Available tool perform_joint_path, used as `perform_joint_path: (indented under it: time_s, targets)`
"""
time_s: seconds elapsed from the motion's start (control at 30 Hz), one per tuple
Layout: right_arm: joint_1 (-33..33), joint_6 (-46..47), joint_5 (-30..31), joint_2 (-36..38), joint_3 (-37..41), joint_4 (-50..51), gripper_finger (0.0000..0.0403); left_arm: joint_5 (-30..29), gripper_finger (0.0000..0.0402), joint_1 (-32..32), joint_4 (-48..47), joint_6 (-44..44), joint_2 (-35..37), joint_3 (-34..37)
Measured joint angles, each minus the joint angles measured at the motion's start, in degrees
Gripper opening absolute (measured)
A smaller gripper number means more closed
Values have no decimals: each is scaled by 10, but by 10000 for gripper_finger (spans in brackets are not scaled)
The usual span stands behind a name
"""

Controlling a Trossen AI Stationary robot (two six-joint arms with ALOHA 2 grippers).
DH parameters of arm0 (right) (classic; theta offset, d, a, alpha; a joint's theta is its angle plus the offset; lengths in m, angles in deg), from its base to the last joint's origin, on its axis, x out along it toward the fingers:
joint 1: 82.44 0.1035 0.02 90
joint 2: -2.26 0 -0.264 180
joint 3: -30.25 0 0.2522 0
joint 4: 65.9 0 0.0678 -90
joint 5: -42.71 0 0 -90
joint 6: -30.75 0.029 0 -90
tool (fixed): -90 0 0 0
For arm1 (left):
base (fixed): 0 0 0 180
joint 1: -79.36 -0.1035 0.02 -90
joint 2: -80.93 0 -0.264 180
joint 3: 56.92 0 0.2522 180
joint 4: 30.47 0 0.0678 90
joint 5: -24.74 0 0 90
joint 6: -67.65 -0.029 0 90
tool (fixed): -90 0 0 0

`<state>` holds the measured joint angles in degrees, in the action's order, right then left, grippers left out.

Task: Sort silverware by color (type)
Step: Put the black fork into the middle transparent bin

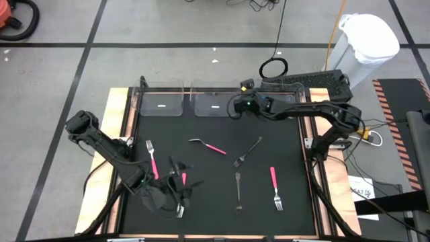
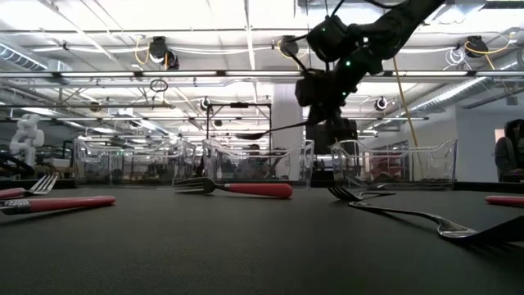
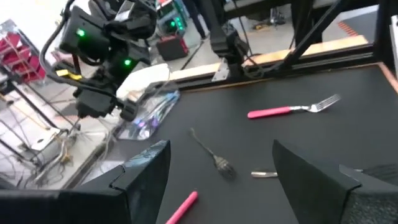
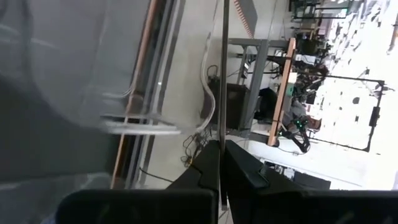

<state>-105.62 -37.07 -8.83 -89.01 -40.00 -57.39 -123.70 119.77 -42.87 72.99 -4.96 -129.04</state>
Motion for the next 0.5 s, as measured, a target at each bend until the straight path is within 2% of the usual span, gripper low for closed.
perform_joint_path:
  time_s: [0.2, 0.5]
  targets:
    - [-17, -44, 2, -25, 0, -44, 4, 2, 283, -11, -50, 49, 0, 0]
    - [-27, -85, 0, -62, 0, -60, 4, 15, 283, -30, -49, 49, 0, 0]
